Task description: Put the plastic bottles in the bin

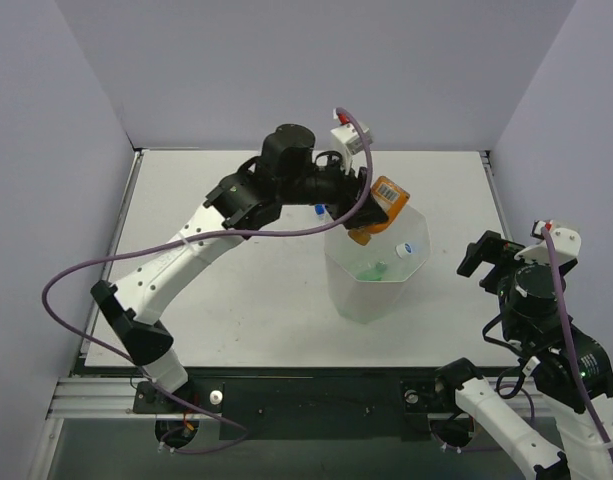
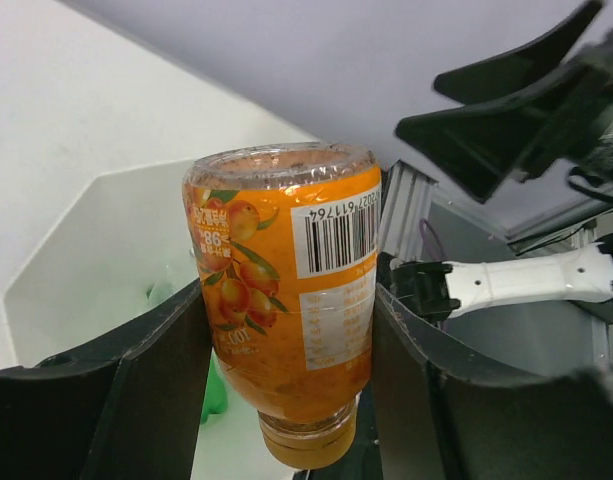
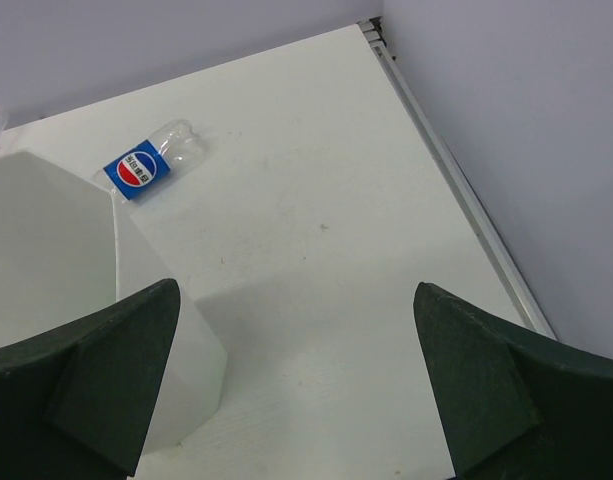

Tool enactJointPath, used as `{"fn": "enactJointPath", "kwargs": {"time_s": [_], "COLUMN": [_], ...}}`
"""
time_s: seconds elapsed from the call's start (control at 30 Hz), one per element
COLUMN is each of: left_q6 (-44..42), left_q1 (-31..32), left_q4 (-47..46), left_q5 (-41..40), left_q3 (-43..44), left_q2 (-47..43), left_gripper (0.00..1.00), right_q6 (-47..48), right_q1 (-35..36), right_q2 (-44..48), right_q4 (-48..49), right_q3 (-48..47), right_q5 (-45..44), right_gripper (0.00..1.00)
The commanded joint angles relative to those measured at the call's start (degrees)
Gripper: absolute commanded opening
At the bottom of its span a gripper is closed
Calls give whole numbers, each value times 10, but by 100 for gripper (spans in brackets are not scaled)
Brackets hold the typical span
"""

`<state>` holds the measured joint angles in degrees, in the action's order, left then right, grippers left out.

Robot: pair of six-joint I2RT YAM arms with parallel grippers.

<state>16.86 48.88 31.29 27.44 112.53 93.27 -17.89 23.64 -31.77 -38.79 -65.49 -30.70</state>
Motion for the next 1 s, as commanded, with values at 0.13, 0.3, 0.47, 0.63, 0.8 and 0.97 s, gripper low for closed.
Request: {"fn": "enactJointPath", "kwargs": {"time_s": [0.13, 0.3, 0.47, 0.63, 0.8, 0.97], "left_q6": [-27, -60, -45, -35, -57, 22], "left_q1": [26, 28, 27, 23, -54, -315], "left_q4": [39, 112, 137, 113, 162, 156], "left_q5": [-99, -185, -202, -200, -241, -90], "left_q3": [37, 87, 113, 89, 101, -4], "left_q2": [60, 81, 74, 43, 8, -27], "left_gripper": [24, 66, 88, 89, 89, 93], "right_q6": [15, 21, 26, 28, 30, 38], "right_q1": [-3, -3, -3, -3, -3, -3], "right_q2": [0, 13, 5, 7, 6, 8], "right_q4": [5, 4, 4, 4, -2, -14], "right_q3": [-22, -13, -21, -18, -28, -46], "right_q5": [11, 3, 3, 1, 4, -9], "right_gripper": [96, 96, 96, 97, 97, 97]}}
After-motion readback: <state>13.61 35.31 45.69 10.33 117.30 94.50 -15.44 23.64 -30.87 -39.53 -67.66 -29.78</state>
